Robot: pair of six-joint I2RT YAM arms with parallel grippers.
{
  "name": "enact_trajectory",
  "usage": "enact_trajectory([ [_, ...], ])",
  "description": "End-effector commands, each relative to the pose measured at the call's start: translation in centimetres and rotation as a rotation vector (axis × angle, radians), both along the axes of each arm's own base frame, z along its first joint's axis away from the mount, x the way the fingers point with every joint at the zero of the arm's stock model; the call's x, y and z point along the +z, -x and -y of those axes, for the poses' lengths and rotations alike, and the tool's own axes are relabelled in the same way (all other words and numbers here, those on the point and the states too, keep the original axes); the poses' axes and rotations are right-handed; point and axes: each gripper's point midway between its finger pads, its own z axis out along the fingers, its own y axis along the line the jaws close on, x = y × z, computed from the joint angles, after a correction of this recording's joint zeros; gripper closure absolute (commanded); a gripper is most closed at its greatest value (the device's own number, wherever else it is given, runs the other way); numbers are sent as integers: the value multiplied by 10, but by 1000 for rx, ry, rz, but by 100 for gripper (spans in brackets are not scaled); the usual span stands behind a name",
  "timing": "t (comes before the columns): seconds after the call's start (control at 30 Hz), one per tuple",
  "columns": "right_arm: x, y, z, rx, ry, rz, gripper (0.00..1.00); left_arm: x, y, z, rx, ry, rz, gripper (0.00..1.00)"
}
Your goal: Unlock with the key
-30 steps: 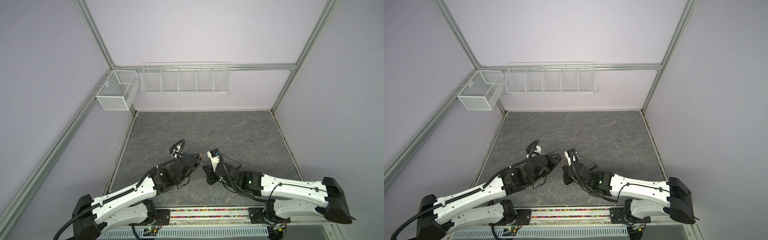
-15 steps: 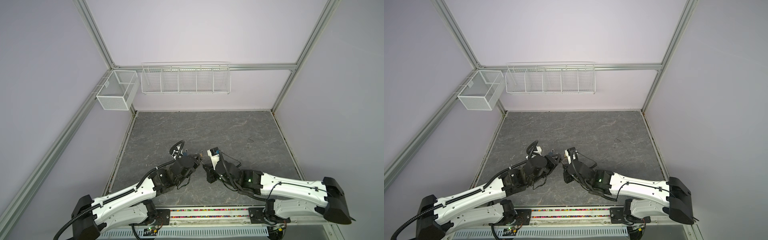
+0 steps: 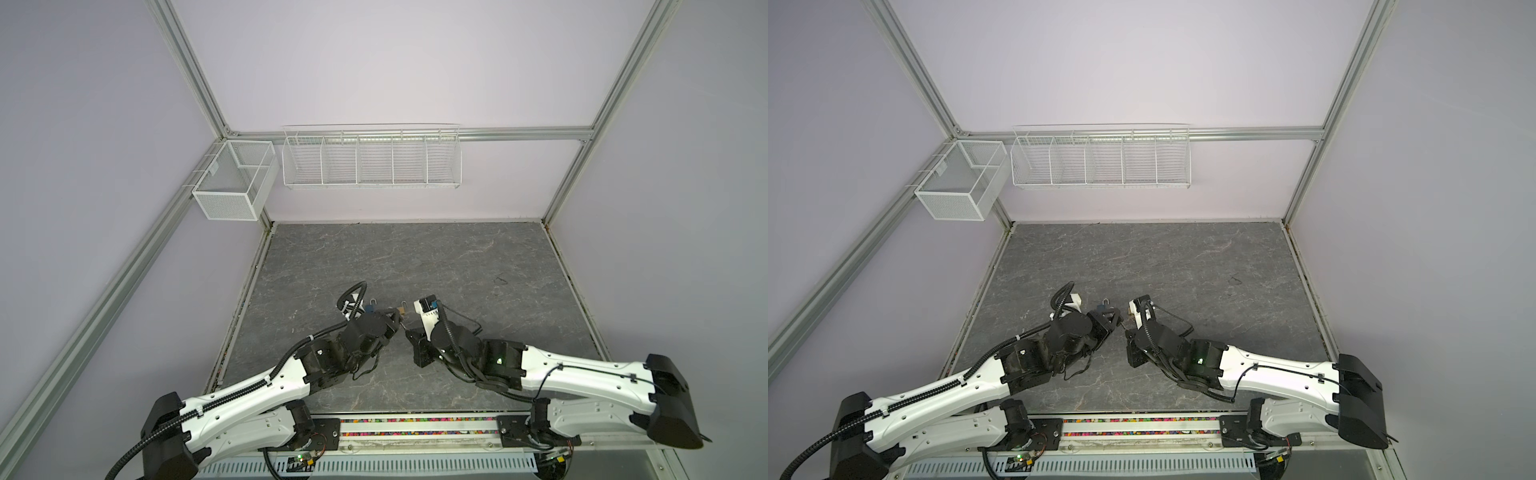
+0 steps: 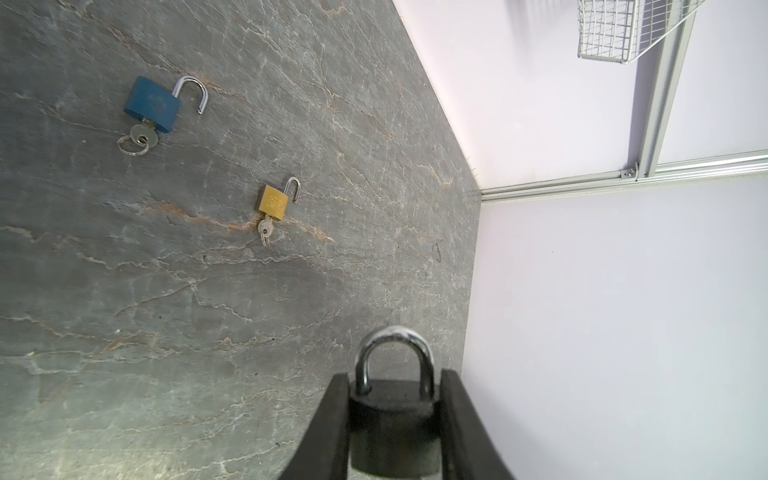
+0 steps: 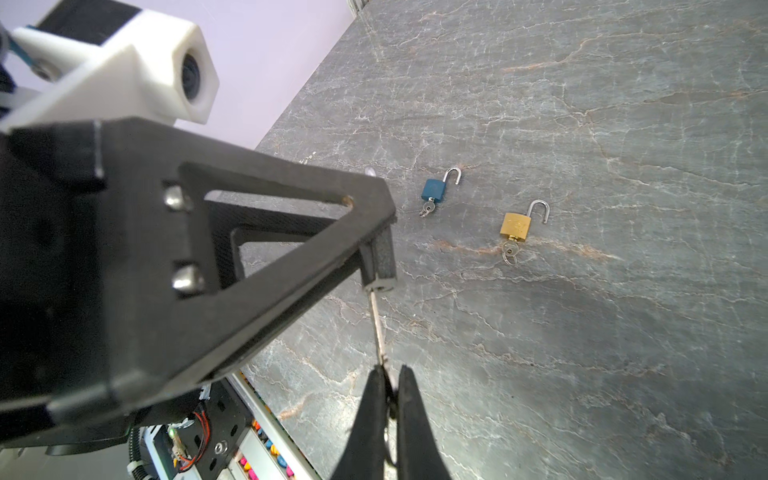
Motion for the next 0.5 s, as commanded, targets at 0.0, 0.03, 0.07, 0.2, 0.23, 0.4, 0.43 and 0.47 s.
enact_trajectory([
  [0.0,-3,-2,9,-16,31,7,94,8,-1,-6,33,21,16,100],
  [0.03,-3,-2,10,-18,32,7,94,8,-2,-6,33,21,16,100],
  [0.07,-2,-2,9,-15,32,9,93,7,-2,-6,33,19,15,100],
  [0.2,-1,-3,6,-8,34,13,94,9,-2,-2,23,21,15,100],
  [0.23,0,-3,5,-7,33,14,94,8,-2,-2,21,17,12,100],
  [0.4,0,-5,2,-8,49,21,94,8,-2,0,21,12,9,100],
  [0.43,-2,-5,2,-9,55,19,94,8,-3,0,19,13,9,100],
  [0.47,-5,-5,2,-8,63,16,94,7,-3,1,18,13,7,100],
])
